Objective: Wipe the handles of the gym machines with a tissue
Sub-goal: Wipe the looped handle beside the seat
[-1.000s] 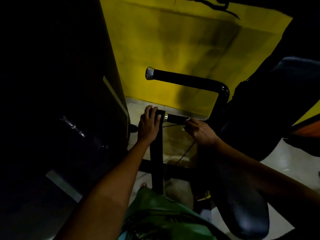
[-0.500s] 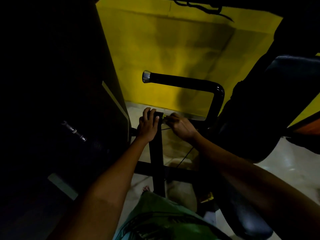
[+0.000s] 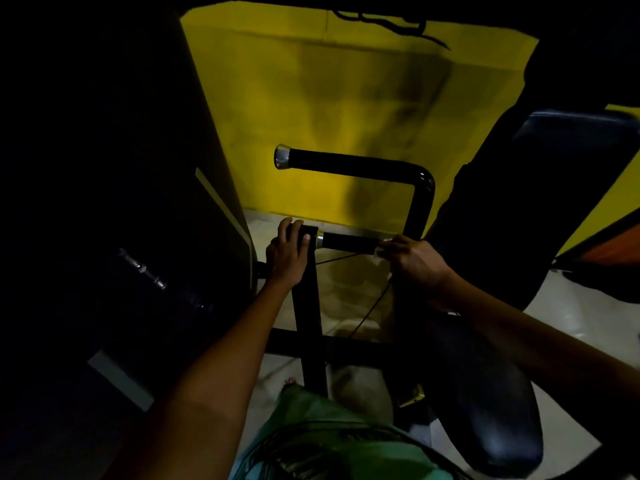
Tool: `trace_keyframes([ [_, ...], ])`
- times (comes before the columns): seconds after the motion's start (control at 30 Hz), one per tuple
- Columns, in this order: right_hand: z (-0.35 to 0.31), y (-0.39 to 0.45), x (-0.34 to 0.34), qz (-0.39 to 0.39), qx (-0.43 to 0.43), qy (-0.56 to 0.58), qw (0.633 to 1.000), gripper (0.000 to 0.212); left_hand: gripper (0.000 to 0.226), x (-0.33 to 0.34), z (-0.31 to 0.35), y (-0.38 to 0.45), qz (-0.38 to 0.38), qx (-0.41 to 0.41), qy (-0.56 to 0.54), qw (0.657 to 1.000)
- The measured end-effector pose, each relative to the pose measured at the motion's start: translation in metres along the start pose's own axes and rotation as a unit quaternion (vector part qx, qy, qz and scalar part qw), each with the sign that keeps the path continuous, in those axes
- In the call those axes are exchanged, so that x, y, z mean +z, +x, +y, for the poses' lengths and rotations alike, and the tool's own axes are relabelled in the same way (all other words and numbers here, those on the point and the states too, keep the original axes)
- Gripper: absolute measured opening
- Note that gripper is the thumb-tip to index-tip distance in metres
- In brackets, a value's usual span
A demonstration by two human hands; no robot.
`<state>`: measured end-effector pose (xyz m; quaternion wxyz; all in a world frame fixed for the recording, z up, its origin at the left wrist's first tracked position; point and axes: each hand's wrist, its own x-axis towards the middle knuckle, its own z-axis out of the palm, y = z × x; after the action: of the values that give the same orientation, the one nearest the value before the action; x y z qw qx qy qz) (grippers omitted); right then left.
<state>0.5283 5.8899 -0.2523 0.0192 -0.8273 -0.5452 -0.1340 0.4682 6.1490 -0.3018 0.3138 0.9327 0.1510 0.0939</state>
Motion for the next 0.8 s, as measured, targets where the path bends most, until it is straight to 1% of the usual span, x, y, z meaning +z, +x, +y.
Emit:
trace_keyframes([
  [0.03,0.002,-0.005,-0.002,-0.019,0.02,0.001,1.0,0.034,0.064,-0.001,0.002,0.0,-0.001,-0.006,0.005,1.0],
  [0.07,0.001,-0.007,-0.003,-0.028,0.046,0.003,0.999,0.035,0.06,-0.001,0.005,0.001,0.001,-0.013,0.019,1.0],
  [0.13,-0.01,0.003,-0.002,-0.015,0.099,-0.005,0.995,0.026,0.053,-0.002,0.009,0.005,0.009,-0.021,0.083,0.996],
  [0.17,-0.015,0.009,0.002,-0.009,0.131,0.005,0.991,0.02,0.049,-0.002,0.011,0.008,0.008,-0.017,0.116,0.993],
  [0.23,-0.026,0.021,0.009,-0.015,0.178,0.05,0.983,0.014,0.043,-0.002,0.017,0.013,-0.004,-0.007,0.142,0.99],
  [0.27,-0.029,0.022,0.011,-0.017,0.177,0.056,0.983,0.014,0.042,-0.001,0.019,0.014,-0.013,0.004,0.146,0.989],
  [0.33,-0.025,0.013,0.012,-0.002,0.148,0.006,0.989,0.017,0.041,0.003,0.021,0.013,-0.026,0.036,0.162,0.986],
  [0.4,-0.021,-0.004,0.009,0.003,0.119,-0.044,0.992,0.027,0.043,0.003,0.021,0.009,-0.031,0.06,0.179,0.982],
  [0.43,-0.022,-0.011,0.009,-0.006,0.132,-0.031,0.991,0.03,0.042,0.003,0.02,0.008,-0.034,0.06,0.183,0.981],
  [0.47,-0.027,-0.017,0.007,-0.028,0.185,0.001,0.982,0.028,0.042,0.002,0.021,0.008,-0.04,0.056,0.184,0.981],
  [0.5,-0.034,-0.023,0.009,-0.053,0.278,0.044,0.958,0.024,0.041,0.002,0.021,0.009,-0.045,0.05,0.185,0.98],
  [0.53,-0.045,-0.023,0.007,-0.04,0.388,0.117,0.913,0.018,0.042,0.001,0.022,0.009,-0.048,0.046,0.187,0.98],
  [0.57,-0.056,-0.022,0.007,0.013,0.499,0.225,0.837,0.013,0.042,0.001,0.024,0.009,-0.049,0.042,0.188,0.98],
  [0.6,-0.065,-0.018,0.008,0.086,0.587,0.341,0.729,0.012,0.042,0.001,0.025,0.009,-0.051,0.039,0.187,0.98],
  [0.63,-0.072,-0.013,0.01,0.145,0.648,0.45,0.597,0.016,0.042,0.0,0.027,0.009,-0.056,0.036,0.185,0.98],
  [0.67,-0.076,-0.007,0.014,0.167,0.675,0.545,0.469,0.021,0.043,-0.001,0.027,0.008,-0.063,0.034,0.185,0.98],
  [0.7,-0.078,0.002,0.016,0.153,0.677,0.617,0.371,0.023,0.044,-0.001,0.028,0.008,-0.071,0.031,0.186,0.979],
  [0.73,-0.079,0.013,0.02,0.139,0.66,0.68,0.287,0.019,0.044,-0.003,0.028,0.008,-0.077,0.029,0.19,0.978],
  [0.8,-0.084,0.041,0.024,0.157,0.597,0.776,0.131,0.018,0.044,-0.005,0.029,0.009,-0.091,0.025,0.188,0.978],
])
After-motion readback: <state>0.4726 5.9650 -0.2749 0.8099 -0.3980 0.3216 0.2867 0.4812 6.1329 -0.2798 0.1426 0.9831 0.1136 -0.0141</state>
